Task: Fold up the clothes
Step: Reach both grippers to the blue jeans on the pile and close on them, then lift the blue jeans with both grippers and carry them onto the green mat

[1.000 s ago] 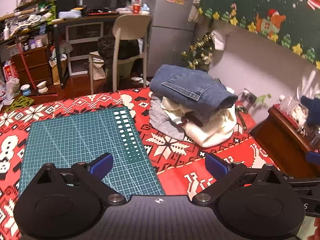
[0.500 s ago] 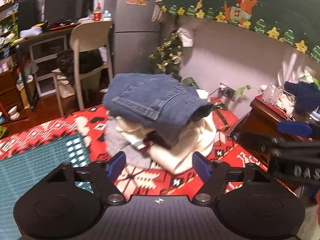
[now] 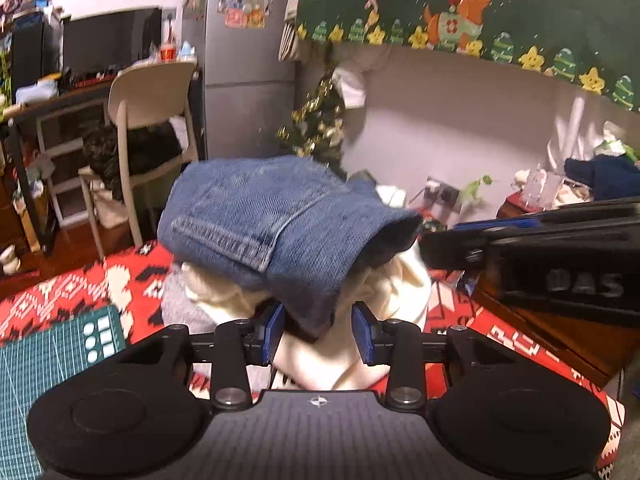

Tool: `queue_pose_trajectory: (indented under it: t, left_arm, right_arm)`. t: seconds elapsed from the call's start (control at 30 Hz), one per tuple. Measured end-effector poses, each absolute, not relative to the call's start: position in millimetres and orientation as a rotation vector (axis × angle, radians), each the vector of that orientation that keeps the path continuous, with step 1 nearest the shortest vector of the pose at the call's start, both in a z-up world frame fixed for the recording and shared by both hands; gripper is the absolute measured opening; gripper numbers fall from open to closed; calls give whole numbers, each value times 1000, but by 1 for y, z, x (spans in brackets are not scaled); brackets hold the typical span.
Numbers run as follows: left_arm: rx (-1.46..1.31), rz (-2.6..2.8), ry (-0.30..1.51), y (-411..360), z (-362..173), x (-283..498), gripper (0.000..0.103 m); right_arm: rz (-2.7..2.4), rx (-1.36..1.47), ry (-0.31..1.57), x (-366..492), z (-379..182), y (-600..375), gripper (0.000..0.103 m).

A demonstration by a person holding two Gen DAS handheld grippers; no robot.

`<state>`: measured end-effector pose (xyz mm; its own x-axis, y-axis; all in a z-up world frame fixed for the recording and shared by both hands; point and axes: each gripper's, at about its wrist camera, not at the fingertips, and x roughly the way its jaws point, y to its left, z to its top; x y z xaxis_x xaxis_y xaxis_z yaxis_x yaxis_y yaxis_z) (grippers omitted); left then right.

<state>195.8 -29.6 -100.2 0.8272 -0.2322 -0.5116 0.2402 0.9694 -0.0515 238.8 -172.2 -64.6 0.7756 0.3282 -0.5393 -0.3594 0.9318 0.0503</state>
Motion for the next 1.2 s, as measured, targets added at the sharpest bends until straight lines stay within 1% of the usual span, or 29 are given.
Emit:
queue_pose_trajectory:
  t: [0.1,0.13,0.17,0.2,0.23,0.27,0.33,0.47,0.57,0.73,0.87,1.03,1.2]
  left_arm:
    - [15,-234,528,-31,-99,200,37]
    - [11,-227,531,-30,-98,202,35]
    - [1,-222,532,-29,-98,204,29]
    - [-10,-217,534,-28,-97,206,27]
    - [-27,-211,535,-26,-96,206,14]
    - [-41,-191,532,-25,-93,205,5]
    - [-35,-151,515,-24,-87,198,4]
    - [-46,-105,496,-10,-73,178,3]
    - [-66,-68,478,9,-60,155,3]
    - [-123,-32,476,52,-40,106,3]
    - [-144,2,482,85,-33,61,3]
    - [-170,60,527,118,-38,3,3]
    - [-233,101,621,135,-68,-40,3]
  right_arm:
    - [376,-42,576,251,-68,-166,23]
    - [375,-32,576,255,-69,-165,22]
    - [376,-20,574,257,-70,-163,16]
    - [377,-12,571,260,-70,-162,6]
    - [376,-2,569,261,-70,-161,5]
    - [375,8,566,262,-69,-160,4]
    - [383,8,547,257,-64,-155,1]
    - [410,-44,496,235,-44,-138,0]
    - [456,-38,491,214,-25,-124,0]
    - [560,-63,453,156,6,-90,0]
    - [646,-70,453,102,18,-61,0]
    - [738,-72,493,33,16,-27,0]
    - [791,-103,573,-16,-12,5,1]
